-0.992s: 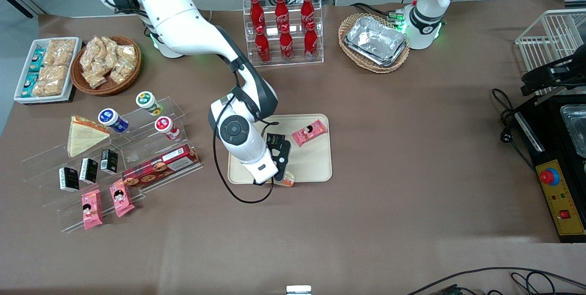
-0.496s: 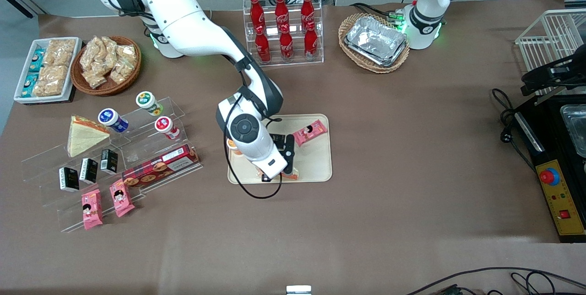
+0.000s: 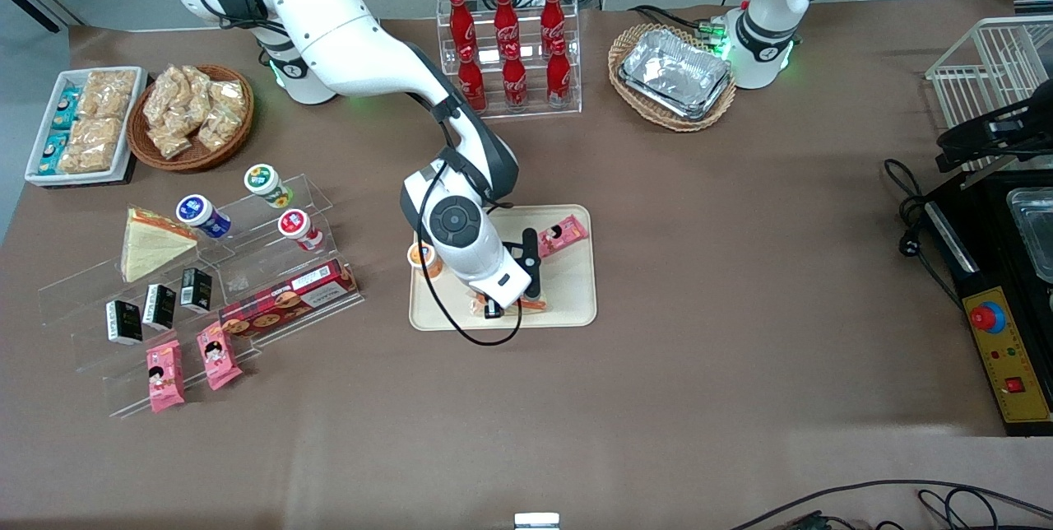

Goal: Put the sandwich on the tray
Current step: 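Lower the held sandwich onto the tray beside the black packet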

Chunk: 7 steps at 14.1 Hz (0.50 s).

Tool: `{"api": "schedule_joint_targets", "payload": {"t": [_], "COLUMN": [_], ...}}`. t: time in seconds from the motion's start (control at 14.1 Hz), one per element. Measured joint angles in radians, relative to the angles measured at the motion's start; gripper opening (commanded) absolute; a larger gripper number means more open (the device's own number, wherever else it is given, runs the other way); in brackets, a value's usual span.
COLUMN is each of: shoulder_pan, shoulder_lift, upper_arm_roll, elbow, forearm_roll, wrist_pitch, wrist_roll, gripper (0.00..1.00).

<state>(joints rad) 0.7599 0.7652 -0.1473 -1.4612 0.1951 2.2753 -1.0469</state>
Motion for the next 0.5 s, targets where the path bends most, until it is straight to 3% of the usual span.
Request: {"api": "schedule_joint_targets", "payload": {"t": [0.5], "shoulder_pan": [-0.006], "shoulder_lift": [0.001], "upper_arm_roll": [-0.001], "elbow": [-0.002], "forearm_roll": [0.0], "wrist_pitch": [0.0], "wrist_roll": [0.0], "gripper": [1.0]}}
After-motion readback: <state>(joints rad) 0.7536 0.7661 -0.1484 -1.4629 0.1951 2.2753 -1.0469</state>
